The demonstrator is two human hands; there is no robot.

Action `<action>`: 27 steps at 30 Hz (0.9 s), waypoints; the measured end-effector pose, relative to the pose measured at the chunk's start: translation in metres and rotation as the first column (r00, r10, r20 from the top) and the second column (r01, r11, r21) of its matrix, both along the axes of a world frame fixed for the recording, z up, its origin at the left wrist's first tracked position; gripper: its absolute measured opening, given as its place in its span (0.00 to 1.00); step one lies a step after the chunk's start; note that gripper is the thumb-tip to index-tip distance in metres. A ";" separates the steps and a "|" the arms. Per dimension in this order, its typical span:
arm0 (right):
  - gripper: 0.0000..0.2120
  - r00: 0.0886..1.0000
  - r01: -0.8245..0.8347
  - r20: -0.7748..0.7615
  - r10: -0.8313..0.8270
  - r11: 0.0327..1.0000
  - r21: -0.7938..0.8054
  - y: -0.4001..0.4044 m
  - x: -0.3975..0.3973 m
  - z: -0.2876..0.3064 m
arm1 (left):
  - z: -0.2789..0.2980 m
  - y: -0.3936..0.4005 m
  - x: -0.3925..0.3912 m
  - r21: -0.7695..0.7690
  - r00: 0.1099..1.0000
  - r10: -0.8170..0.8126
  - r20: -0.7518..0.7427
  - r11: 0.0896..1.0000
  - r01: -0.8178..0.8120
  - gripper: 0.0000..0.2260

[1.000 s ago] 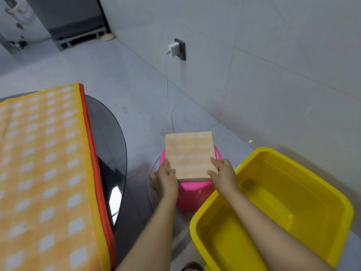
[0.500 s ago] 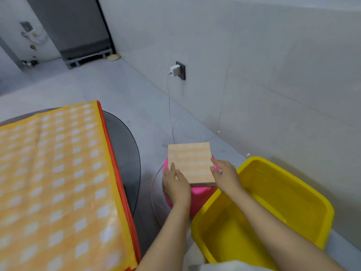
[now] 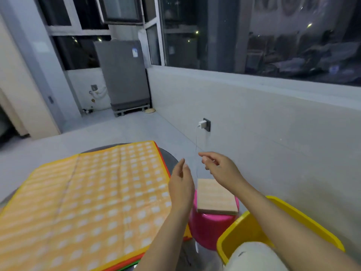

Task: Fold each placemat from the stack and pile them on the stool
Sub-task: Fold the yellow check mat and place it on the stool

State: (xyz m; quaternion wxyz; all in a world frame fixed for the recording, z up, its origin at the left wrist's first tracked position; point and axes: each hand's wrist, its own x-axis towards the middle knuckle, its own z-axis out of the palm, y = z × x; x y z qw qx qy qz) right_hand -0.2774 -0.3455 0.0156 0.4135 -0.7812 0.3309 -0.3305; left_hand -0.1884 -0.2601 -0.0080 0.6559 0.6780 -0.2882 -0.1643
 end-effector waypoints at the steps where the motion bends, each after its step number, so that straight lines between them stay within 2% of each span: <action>1: 0.11 1.000 -0.026 0.005 0.026 1.000 -0.010 0.013 0.007 0.006 | 0.005 0.017 0.008 0.003 0.999 0.008 0.033 1.000 -0.008 0.16; 7: 0.12 0.980 -0.199 -0.051 0.195 0.976 -0.088 0.092 0.050 0.009 | 0.010 0.122 0.062 0.086 0.965 0.046 0.260 0.994 -0.070 0.14; 11: 0.13 0.947 -0.301 -0.157 0.281 0.945 -0.124 0.130 0.074 -0.008 | -0.002 0.178 0.088 0.198 0.935 0.020 0.355 0.975 -0.096 0.12; 15: 0.13 0.897 -0.399 -0.277 0.344 0.901 -0.171 0.150 0.090 -0.033 | -0.019 0.217 0.107 0.401 0.885 -0.128 0.448 0.913 -0.071 0.11; 19: 0.14 0.836 -0.480 -0.382 0.393 0.861 -0.166 0.163 0.098 -0.049 | -0.026 0.241 0.118 0.572 0.857 -0.326 0.398 0.819 0.046 0.09; 22: 0.13 0.803 -0.526 -0.416 0.427 0.837 -0.155 0.169 0.102 -0.055 | -0.027 0.248 0.126 0.702 0.734 -0.543 0.408 0.701 0.129 0.13; 24: 0.13 0.778 -0.561 -0.455 0.433 0.805 -0.193 0.172 0.102 -0.060 | -0.028 0.253 0.129 0.736 0.683 -0.611 0.401 0.659 0.157 0.16; 27: 0.17 0.721 -0.633 -0.530 0.447 0.735 -0.241 0.175 0.099 -0.066 | -0.035 0.256 0.133 0.710 0.665 -0.599 0.446 0.690 0.145 0.16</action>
